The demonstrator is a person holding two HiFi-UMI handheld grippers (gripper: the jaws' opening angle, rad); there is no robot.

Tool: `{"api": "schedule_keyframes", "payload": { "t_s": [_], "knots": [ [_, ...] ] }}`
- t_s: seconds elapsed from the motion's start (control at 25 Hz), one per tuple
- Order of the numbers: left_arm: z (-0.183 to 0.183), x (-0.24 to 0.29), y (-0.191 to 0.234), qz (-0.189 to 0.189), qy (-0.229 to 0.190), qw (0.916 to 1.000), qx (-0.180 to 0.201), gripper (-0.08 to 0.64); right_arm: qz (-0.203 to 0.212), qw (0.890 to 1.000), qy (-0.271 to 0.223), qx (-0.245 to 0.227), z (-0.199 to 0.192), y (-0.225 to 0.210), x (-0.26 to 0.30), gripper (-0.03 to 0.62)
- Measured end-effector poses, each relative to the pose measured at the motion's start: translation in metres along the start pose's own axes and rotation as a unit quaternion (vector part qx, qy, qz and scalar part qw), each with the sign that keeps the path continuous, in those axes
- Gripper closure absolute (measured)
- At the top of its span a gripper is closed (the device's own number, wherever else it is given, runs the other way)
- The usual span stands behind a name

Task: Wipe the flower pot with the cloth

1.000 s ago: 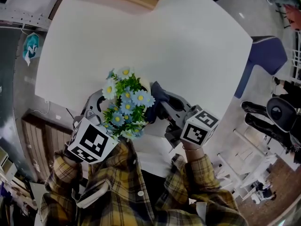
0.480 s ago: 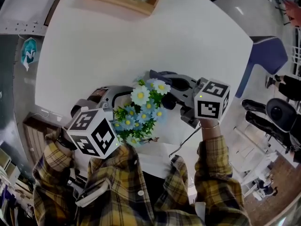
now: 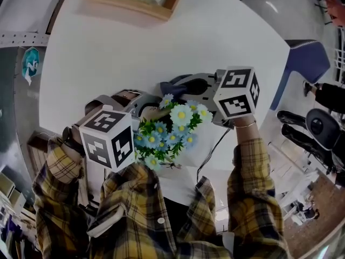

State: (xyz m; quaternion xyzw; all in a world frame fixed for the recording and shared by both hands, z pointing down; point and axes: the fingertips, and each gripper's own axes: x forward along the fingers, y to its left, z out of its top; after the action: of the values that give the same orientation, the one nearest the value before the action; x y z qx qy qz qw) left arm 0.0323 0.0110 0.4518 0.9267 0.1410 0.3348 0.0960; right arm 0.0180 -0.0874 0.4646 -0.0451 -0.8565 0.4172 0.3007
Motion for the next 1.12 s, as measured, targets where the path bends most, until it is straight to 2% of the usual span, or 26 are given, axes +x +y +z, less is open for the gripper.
{"api": "schedule_keyframes", "payload": {
  "t_s": [0.16,0.32,0.48,0.6,0.72,0.8,0.92,1.04,1.12],
  "knots": [
    [-0.001,-0.001,-0.001,0.005,-0.008,0.9999,-0.01,0.114,-0.008,1.0,-0.022,0.004,0.003,0.0,-0.004,0.571],
    [-0.004,-0.004,-0.001,0.039,-0.021,0.9982,-0.041,0.114,-0.04,0.997,-0.072,0.006,0.005,-0.002,-0.019,0.571],
    [-0.009,-0.012,-0.005,0.073,-0.037,0.9938,-0.076,0.115,-0.089,0.988,-0.127,0.003,0.008,-0.006,-0.046,0.571],
    [-0.008,-0.026,-0.013,0.097,-0.07,0.9863,-0.114,0.117,-0.123,0.979,-0.164,-0.002,0.011,-0.001,-0.067,0.571],
    [-0.001,-0.043,-0.018,0.134,-0.102,0.9762,-0.137,0.123,-0.169,0.963,-0.207,-0.021,0.014,0.011,-0.094,0.571],
    [0.006,-0.054,-0.024,0.16,-0.116,0.9702,-0.14,0.192,-0.209,0.948,-0.236,-0.046,0.018,0.027,-0.114,0.571],
    [0.019,-0.065,-0.04,0.186,-0.132,0.963,-0.142,0.245,-0.259,0.923,-0.275,-0.077,0.021,0.063,-0.14,0.571],
    [0.037,-0.078,-0.059,0.195,-0.165,0.9548,-0.151,0.251,-0.29,0.9,-0.309,-0.101,0.023,0.103,-0.16,0.571],
    [0.056,-0.092,-0.069,0.209,-0.204,0.9435,-0.157,0.275,-0.3,0.887,-0.332,-0.115,0.025,0.131,-0.171,0.571]
  ]
}}
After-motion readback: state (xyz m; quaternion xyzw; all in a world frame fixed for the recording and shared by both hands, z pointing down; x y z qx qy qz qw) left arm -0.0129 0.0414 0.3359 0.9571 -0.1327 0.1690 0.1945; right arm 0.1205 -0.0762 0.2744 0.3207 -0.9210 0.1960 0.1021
